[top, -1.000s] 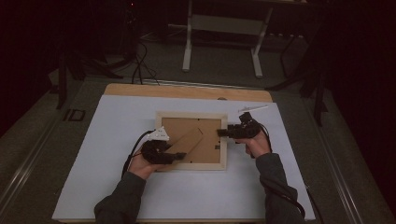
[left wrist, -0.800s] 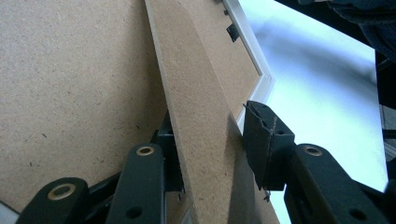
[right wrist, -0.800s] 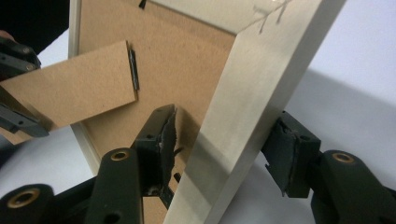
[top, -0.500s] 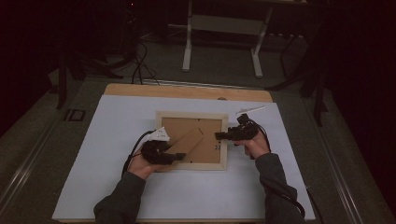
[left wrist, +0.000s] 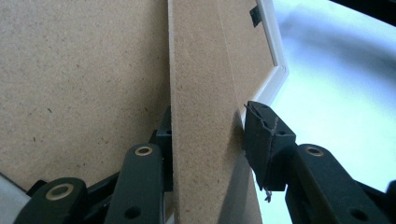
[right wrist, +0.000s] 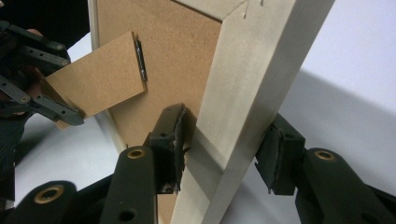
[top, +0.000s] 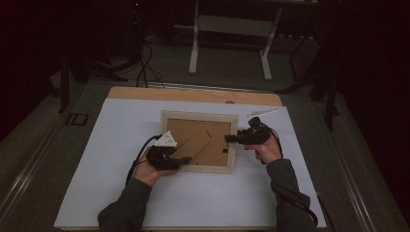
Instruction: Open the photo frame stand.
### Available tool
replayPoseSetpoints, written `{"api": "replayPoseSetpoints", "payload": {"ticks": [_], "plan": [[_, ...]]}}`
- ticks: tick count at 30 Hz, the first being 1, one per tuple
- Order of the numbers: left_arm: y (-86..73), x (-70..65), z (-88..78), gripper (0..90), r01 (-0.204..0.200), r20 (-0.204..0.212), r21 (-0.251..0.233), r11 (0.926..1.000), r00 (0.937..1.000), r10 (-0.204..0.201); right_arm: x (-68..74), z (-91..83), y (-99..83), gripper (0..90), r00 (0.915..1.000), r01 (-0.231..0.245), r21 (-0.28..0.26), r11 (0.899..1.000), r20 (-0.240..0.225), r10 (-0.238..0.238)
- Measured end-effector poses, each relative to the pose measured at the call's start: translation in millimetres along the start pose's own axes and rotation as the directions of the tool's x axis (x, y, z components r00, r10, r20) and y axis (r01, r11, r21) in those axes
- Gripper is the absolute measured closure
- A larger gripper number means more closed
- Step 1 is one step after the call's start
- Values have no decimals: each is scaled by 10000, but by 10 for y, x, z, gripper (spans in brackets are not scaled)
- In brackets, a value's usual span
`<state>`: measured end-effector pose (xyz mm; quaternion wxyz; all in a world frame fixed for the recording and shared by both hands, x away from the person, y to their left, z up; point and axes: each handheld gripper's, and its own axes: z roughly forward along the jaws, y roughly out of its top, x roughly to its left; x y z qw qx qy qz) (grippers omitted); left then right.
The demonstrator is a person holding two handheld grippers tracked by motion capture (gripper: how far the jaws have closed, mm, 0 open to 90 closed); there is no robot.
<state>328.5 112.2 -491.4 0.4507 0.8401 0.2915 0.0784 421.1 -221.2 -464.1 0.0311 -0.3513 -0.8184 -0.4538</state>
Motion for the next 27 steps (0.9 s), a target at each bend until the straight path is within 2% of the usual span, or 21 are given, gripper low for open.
{"api": "replayPoseSetpoints", "payload": {"ticks": [14,27], "plan": [[5,-12,3,627,-52,-323,-33,10000,9995,51,72,-60,25,574,9984,502,-125,9987,257,-499],[11,-44,16,660,-267,-766,-91,9996,9967,259,178,-116,74,589,9909,1181,-265,9927,684,-1160]]}}
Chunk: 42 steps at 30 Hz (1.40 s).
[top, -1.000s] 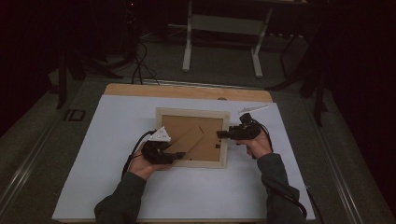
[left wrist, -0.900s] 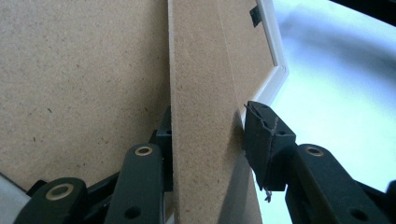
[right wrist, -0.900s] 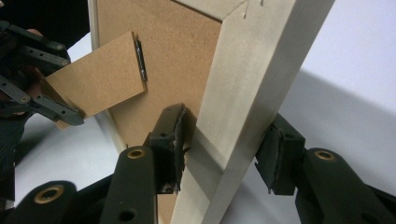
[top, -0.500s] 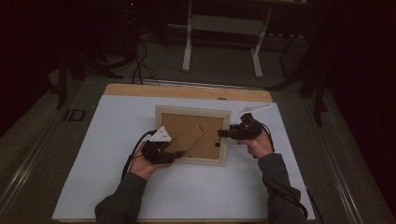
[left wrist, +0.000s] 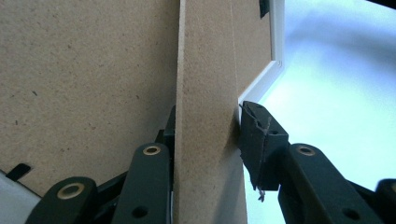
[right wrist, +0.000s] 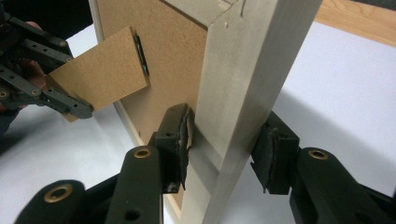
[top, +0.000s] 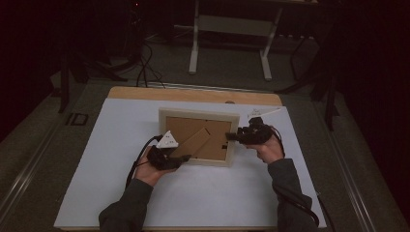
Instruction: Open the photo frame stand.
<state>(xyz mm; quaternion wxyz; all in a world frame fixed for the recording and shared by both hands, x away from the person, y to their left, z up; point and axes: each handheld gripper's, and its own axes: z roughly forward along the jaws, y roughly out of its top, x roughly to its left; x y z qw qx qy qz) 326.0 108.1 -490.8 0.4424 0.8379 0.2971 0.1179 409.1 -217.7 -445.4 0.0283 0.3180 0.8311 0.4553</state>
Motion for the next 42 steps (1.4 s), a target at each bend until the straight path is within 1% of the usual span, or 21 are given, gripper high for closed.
{"api": "replayPoseSetpoints", "payload": {"ticks": [2,6,13,17,19,28,34,39,42], "plan": [[0,-2,1,665,-10,-14,4,10000,10000,10,13,-8,5,590,10000,79,-27,10000,42,-79],[5,-15,10,681,-117,-178,36,9999,9998,118,46,-30,23,598,9994,291,-83,9995,201,-289],[6,-17,10,698,-142,-405,50,9999,9991,144,117,-46,45,615,9967,648,-125,9978,496,-641],[6,-21,11,700,-180,-455,55,9998,9988,182,138,-49,33,617,9960,683,-209,9974,597,-669],[10,-27,13,701,-240,-511,55,9997,9984,243,162,-58,12,623,9947,775,-323,9965,701,-751],[18,-43,20,709,-164,-632,14,9999,9979,165,199,-78,18,633,9916,977,-344,9946,889,-943],[29,-55,24,710,-264,-764,22,9996,9967,265,214,-78,23,636,9901,1061,-375,9936,961,-1021],[40,-69,28,710,-244,-889,-91,9997,9958,235,224,-68,16,645,9894,1082,-324,9936,1011,-1044],[45,-71,24,711,-238,-888,-110,9997,9958,227,231,-61,20,646,9884,1131,-343,9930,1058,-1090]]}}
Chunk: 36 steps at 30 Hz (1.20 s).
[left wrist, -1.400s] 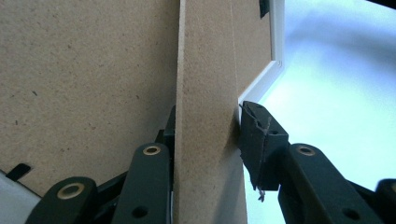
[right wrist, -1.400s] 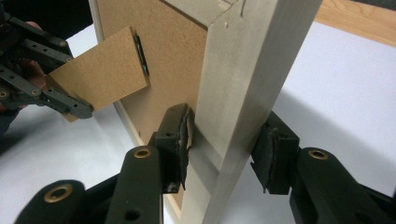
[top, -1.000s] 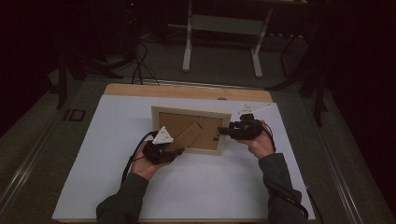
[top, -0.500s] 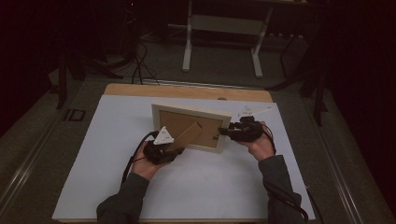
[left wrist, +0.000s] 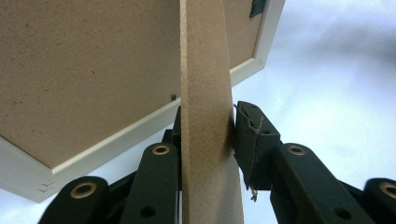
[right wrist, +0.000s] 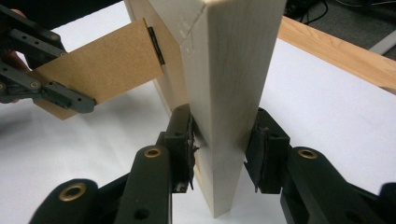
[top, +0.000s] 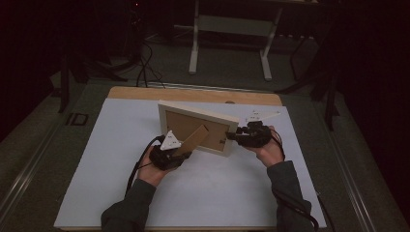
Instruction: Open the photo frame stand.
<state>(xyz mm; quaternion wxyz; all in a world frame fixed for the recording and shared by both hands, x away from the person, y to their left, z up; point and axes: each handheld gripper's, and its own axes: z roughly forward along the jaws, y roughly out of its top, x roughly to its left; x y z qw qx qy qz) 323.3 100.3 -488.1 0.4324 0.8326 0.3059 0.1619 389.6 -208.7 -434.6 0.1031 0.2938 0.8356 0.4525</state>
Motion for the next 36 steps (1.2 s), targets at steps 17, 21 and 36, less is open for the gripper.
{"api": "replayPoseSetpoints", "payload": {"ticks": [17,21,36], "plan": [[36,-43,-35,678,-268,1145,-32,9996,9931,270,16,24,-59,617,9979,4,-93,10000,-645,-10],[34,-29,-48,678,-192,1170,-91,9998,9929,202,33,156,-108,596,9979,38,498,9988,-645,-6],[25,-47,-37,745,-436,466,-203,9988,9979,445,142,273,-150,616,9941,1074,813,9909,52,-1082]]}}
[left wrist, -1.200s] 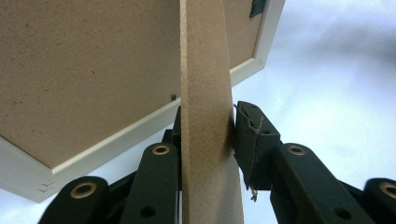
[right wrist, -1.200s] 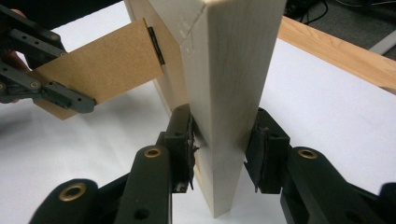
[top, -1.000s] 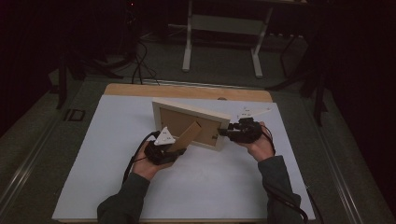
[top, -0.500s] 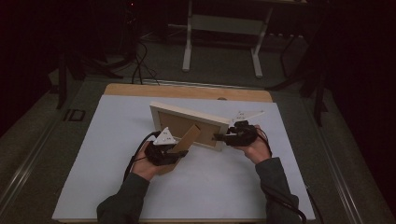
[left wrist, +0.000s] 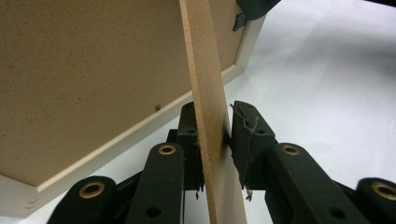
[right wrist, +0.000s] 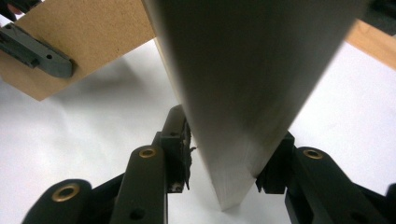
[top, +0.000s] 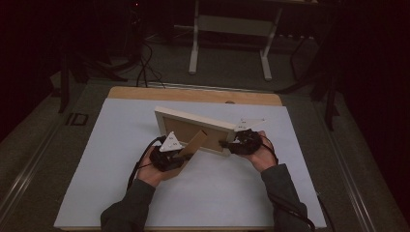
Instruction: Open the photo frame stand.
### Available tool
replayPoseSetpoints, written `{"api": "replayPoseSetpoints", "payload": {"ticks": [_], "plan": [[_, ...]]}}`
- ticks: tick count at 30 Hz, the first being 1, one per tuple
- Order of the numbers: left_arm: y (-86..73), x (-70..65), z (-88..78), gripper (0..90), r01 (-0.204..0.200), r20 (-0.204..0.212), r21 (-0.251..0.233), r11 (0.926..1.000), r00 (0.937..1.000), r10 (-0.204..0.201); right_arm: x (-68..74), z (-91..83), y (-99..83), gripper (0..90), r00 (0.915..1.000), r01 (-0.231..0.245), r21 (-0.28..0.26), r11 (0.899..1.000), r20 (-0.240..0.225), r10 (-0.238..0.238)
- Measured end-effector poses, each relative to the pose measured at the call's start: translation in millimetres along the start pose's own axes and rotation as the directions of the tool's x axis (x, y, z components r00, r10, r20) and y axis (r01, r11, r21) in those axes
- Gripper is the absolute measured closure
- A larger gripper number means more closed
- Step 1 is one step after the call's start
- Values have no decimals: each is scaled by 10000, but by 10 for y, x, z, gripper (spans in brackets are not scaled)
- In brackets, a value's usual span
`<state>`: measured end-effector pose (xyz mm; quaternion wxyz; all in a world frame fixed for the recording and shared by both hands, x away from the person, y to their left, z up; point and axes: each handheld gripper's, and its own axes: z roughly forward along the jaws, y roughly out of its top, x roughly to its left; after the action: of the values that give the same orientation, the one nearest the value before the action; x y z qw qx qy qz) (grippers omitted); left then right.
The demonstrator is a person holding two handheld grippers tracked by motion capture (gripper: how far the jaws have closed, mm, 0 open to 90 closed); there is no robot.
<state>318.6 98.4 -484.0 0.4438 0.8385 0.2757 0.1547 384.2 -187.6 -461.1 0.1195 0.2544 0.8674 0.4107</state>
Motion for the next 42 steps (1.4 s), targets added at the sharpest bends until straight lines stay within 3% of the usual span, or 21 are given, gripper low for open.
{"api": "replayPoseSetpoints", "payload": {"ticks": [3,4,5,8,13,17,22,31,42], "plan": [[-7,4,12,744,11,-148,-3,10000,9999,-11,12,4,2,617,9998,140,-24,9999,170,-139],[-20,10,27,744,-29,-405,30,10000,9992,30,22,7,6,619,9995,190,-24,9998,261,-190],[-25,21,29,741,20,-423,8,10000,9991,-20,57,20,15,630,9973,453,-6,9990,584,-452],[-32,43,26,738,103,-446,71,9999,9990,-100,72,37,20,631,9964,505,-51,9987,688,-500],[-33,39,16,727,83,-332,223,9997,9994,-75,60,31,20,625,9987,342,-70,9994,370,-339],[-25,26,6,724,0,-44,241,9997,10000,1,47,7,17,568,9998,-10,-329,9995,-196,4],[-5,13,-7,706,-79,173,257,9996,9998,75,98,18,-2,537,9985,140,-194,9997,-519,-150],[13,-5,-24,677,-22,298,379,9993,9996,11,125,21,-25,564,9983,-127,-383,9992,-578,105],[52,-51,-59,669,-92,554,297,9995,9984,75,163,29,-31,562,9985,-60,-339,9994,-554,41]]}}
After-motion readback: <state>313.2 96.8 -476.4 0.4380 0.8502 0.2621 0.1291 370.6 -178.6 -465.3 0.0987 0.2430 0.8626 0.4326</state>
